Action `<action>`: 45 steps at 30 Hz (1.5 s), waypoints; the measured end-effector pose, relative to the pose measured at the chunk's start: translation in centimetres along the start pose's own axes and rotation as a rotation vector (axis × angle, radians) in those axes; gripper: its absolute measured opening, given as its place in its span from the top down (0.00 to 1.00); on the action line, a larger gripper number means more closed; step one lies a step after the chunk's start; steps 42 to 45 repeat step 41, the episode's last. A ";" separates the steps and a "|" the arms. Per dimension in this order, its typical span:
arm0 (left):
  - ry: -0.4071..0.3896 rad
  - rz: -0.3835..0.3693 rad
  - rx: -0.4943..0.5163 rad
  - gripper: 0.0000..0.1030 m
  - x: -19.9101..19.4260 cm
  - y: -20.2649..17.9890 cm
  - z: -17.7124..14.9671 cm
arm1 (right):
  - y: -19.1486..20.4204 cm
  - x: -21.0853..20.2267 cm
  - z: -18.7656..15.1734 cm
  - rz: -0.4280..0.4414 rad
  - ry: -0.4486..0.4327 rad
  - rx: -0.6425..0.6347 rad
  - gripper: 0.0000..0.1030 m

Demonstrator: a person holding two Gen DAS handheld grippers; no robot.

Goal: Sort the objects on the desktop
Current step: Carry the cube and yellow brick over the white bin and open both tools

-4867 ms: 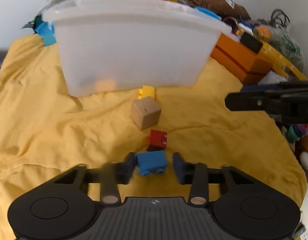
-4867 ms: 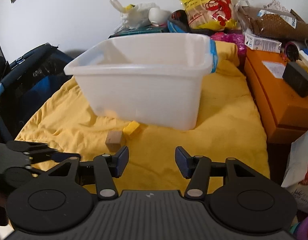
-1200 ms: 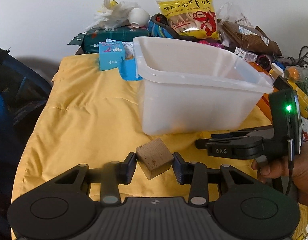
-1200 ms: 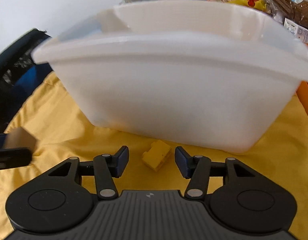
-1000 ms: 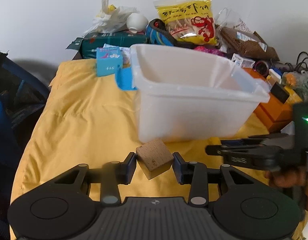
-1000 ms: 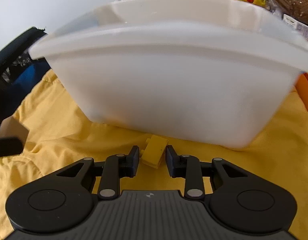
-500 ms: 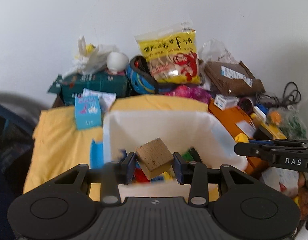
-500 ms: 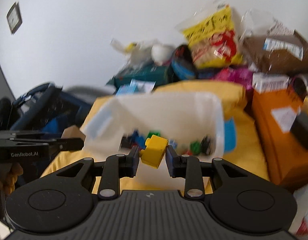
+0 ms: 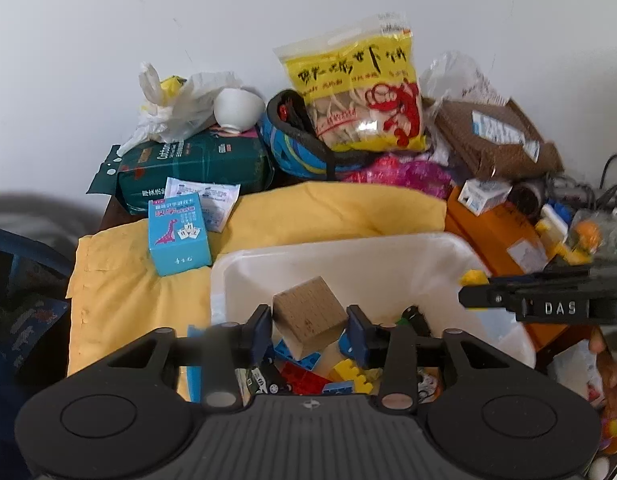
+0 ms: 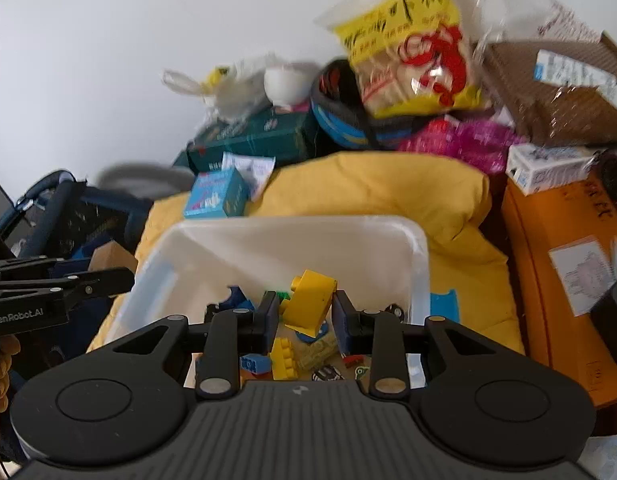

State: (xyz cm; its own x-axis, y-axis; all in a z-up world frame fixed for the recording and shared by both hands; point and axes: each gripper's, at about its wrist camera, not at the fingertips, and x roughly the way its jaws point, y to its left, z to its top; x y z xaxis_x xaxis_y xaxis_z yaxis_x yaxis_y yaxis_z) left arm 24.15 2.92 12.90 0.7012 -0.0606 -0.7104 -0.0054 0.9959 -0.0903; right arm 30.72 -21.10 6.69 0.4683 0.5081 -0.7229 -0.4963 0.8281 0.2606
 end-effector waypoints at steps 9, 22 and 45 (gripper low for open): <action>0.083 0.078 -0.013 0.20 2.5 0.6 0.3 | -0.2 1.1 0.1 -0.031 0.016 -0.059 0.29; 0.147 0.084 -0.032 0.18 4.3 0.2 0.5 | 0.7 1.4 0.1 0.010 0.046 -0.107 0.15; 0.162 0.068 0.000 0.16 4.5 -0.8 0.0 | 0.5 1.7 -0.5 -0.014 0.069 -0.109 0.15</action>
